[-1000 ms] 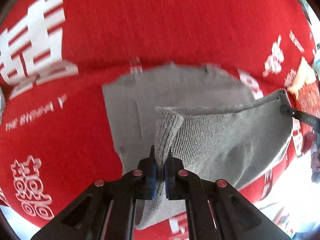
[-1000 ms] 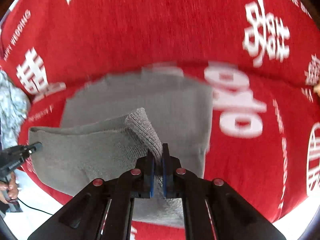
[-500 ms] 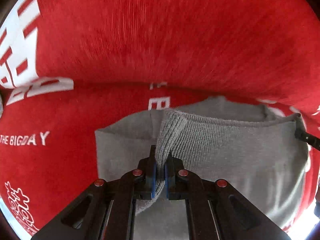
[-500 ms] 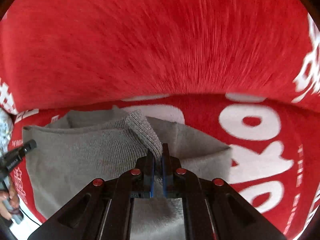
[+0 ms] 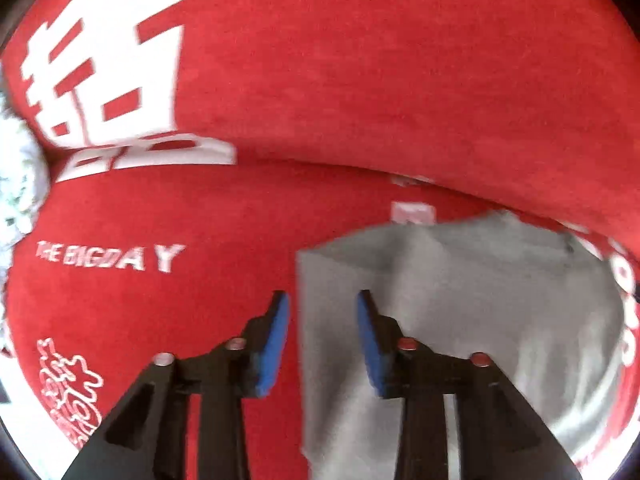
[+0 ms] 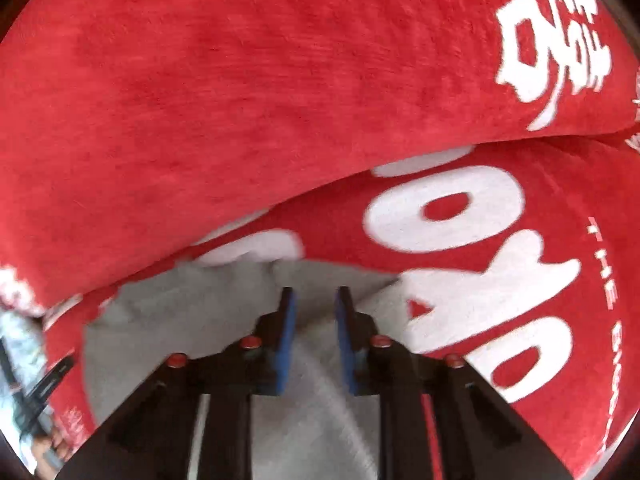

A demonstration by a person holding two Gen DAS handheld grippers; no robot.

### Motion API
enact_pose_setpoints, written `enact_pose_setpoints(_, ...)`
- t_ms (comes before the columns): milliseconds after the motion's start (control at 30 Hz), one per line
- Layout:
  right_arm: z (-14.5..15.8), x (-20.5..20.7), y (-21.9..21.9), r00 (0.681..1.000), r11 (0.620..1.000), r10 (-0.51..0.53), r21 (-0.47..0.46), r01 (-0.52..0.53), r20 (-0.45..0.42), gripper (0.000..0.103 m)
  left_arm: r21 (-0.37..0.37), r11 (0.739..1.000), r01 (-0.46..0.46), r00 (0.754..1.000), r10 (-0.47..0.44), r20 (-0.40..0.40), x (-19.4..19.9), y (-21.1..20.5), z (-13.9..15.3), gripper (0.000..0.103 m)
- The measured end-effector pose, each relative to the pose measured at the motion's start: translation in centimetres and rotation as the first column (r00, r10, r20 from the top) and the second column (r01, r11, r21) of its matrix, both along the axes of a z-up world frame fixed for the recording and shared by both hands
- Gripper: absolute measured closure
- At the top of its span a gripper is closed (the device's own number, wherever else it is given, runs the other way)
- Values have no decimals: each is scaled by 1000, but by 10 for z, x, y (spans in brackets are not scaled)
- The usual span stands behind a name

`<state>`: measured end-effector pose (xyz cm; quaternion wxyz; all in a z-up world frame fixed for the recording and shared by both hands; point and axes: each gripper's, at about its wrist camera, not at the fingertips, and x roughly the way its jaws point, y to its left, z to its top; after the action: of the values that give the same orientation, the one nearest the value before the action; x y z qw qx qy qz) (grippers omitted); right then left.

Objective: Fold small clothes

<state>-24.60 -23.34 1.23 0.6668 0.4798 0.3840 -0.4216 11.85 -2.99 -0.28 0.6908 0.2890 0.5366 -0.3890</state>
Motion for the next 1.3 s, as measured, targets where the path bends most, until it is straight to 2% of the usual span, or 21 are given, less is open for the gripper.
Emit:
enact_pose_setpoints(67, -3, 15, 15, 997, 997, 71, 9, -72, 22, 84, -20, 999, 46, 998, -47, -43, -17, 4, -4, 67)
enact_pose_setpoints(133, -15, 29, 27, 993, 993, 115, 32, -116, 12, 84, 2, 997, 80, 996, -79, -37, -40, 0, -18, 67)
enact_pose_setpoints(200, -32, 37, 35, 993, 991, 120, 61, -119, -14, 84, 61, 996, 70, 997, -69, -20, -50, 1, -36, 67)
enact_pose_setpoints(233, -36, 36, 37, 993, 992, 116, 61, -114, -27, 88, 56, 997, 52, 998, -51, -25, -48, 5, -41, 65)
enact_pose_setpoints(300, -38, 28, 34, 994, 994, 100, 49, -98, -34, 94, 38, 999, 26, 999, -25, -25, -42, 16, -37, 51)
enact_pose_setpoints(333, -36, 21, 34, 995, 995, 89, 47, -87, -43, 94, 66, 998, 19, 1000, -20, 6, -38, 22, -35, 36)
enact_pose_setpoints(367, -36, 11, 31, 996, 996, 77, 46, -74, -47, 94, 89, 996, 18, 998, -23, 57, -34, 31, -31, 30)
enact_pose_setpoints(433, -34, -5, 29, 998, 996, 43, 73, -40, -37, 93, 100, 995, 28, 996, -36, 78, -28, 48, -24, 30)
enact_pose_setpoints(533, -21, -26, 35, 999, 992, -9, 129, 3, 50, 81, 98, 995, 10, 999, -6, -42, -17, 82, -19, 30)
enact_pose_setpoints(567, -15, -31, 44, 996, 989, -17, 146, 3, 92, 65, 101, 995, 4, 997, 4, -77, -20, 91, -15, 30)
enact_pose_setpoints(633, -3, -41, 72, 982, 983, -47, 185, 13, 185, 41, 107, 994, -7, 989, 22, -145, -21, 108, -14, 30)
enact_pose_setpoints(733, -11, -51, 121, 950, 944, -108, 329, 6, 293, 39, 103, 994, -23, 971, 47, -233, -31, 125, -14, 30)
enact_pose_setpoints(833, -27, -71, 166, 935, 890, -209, 452, 61, 286, 39, 117, 993, -18, 961, 49, -272, -39, 132, -23, 30)
enact_pose_setpoints(900, -39, -88, 188, 925, 863, -291, 484, 143, 246, 39, 122, 993, -1, 957, 36, -287, -48, 132, -27, 30)
enact_pose_setpoints(1000, -42, -115, 192, 887, 849, -407, 449, 278, 220, 39, 125, 992, 9, 955, 28, -295, -53, 129, -31, 30)
enact_pose_setpoints(1033, -44, -123, 188, 866, 839, -450, 436, 325, 220, 39, 127, 992, 5, 956, 33, -293, -53, 128, -33, 31)
enact_pose_setpoints(1067, -46, -126, 185, 849, 831, -474, 436, 344, 234, 42, 125, 992, -4, 957, 40, -288, -53, 128, -34, 48)
enact_pose_setpoints(1100, -50, -125, 181, 837, 826, -488, 440, 352, 247, 51, 117, 993, -8, 956, 42, -289, -53, 131, -34, 65)
enact_pose_setpoints(1133, -51, -122, 173, 854, 834, -465, 439, 334, 234, 97, 116, 993, 0, 948, 37, -316, -55, 131, -37, 80)
enact_pose_setpoints(1200, -41, -116, 161, 912, 878, -366, 395, 271, 186, 95, 101, 995, 21, 953, 11, -302, -58, 129, -33, 92)
enact_pose_setpoints(1300, -17, -97, 159, 977, 946, -183, 290, 143, 114, 95, 77, 993, 90, 966, -68, -248, -69, 129, -19, 92)
